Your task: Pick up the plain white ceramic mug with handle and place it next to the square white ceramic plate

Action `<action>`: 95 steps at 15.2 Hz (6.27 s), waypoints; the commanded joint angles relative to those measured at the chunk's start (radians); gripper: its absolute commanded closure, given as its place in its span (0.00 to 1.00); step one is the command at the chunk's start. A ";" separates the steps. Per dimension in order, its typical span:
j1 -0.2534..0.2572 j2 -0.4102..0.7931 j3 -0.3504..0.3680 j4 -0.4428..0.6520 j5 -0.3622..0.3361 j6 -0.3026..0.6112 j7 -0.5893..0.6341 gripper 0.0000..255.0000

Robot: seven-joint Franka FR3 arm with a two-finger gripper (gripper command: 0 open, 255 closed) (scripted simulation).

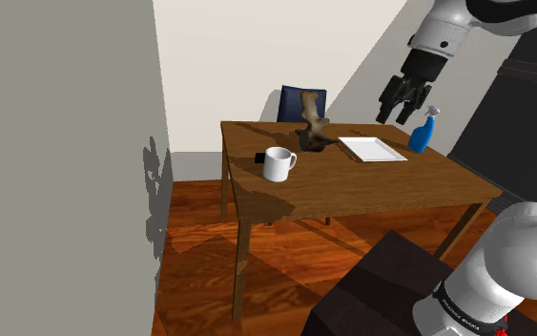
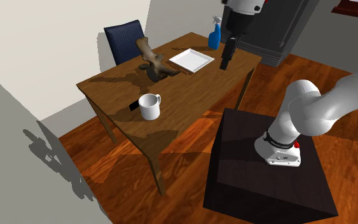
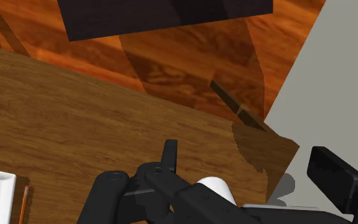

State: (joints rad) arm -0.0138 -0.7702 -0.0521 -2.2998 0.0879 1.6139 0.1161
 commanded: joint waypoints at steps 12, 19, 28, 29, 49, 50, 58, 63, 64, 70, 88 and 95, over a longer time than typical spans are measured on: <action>0.031 0.369 0.053 0.076 -0.008 0.273 0.000 0.00; 0.046 0.630 0.081 0.206 -0.034 0.390 0.012 0.00; 0.070 0.980 0.102 0.466 -0.091 0.459 0.038 0.00; 0.073 1.020 0.103 0.502 -0.098 0.461 0.041 0.00; 0.086 1.180 0.102 0.573 -0.121 0.542 0.050 1.00; 0.086 1.180 0.102 0.573 -0.121 0.542 0.050 1.00; 0.086 1.180 0.102 0.573 -0.121 0.542 0.050 1.00; 0.086 1.153 0.103 0.602 -0.118 0.486 0.049 1.00; 0.086 1.148 0.103 0.609 -0.118 0.474 0.048 1.00; 0.085 1.122 0.104 0.654 -0.116 0.404 0.047 1.00; 0.086 1.089 0.105 0.848 -0.113 0.176 0.043 1.00; 0.035 0.992 0.080 0.748 -0.100 0.180 -0.034 1.00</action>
State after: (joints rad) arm 0.0338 0.2415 0.0343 -1.5214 -0.0151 1.7827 0.1019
